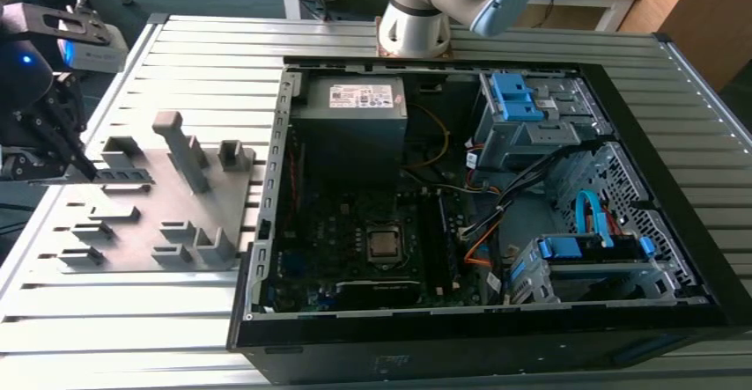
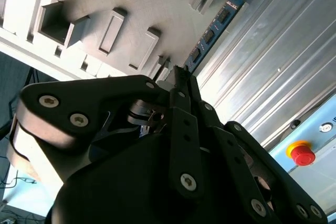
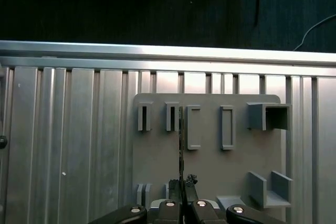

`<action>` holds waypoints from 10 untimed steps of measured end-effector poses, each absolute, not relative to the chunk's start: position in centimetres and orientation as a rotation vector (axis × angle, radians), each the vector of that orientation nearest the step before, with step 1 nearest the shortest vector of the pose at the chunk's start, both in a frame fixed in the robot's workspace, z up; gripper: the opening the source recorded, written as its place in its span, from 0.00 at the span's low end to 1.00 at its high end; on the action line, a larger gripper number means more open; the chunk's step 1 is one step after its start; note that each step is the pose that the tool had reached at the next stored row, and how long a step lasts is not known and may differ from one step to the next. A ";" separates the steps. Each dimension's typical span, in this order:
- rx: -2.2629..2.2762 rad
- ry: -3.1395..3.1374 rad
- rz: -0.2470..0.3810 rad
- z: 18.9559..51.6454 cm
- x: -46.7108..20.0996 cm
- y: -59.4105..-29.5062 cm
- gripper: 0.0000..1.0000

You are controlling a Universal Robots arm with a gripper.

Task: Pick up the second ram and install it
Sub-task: 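Pick up the second ram and move it above second insertion slot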

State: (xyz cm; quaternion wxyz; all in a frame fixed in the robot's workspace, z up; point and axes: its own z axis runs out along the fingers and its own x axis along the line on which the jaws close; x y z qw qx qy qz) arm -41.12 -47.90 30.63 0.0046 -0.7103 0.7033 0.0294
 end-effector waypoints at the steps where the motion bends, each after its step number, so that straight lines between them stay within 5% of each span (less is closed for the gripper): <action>1: -2.225 2.203 0.092 30.7 -41.1 -47.9 0.14; 10: -2.225 2.203 0.092 31.4 -41.1 -47.9 0.14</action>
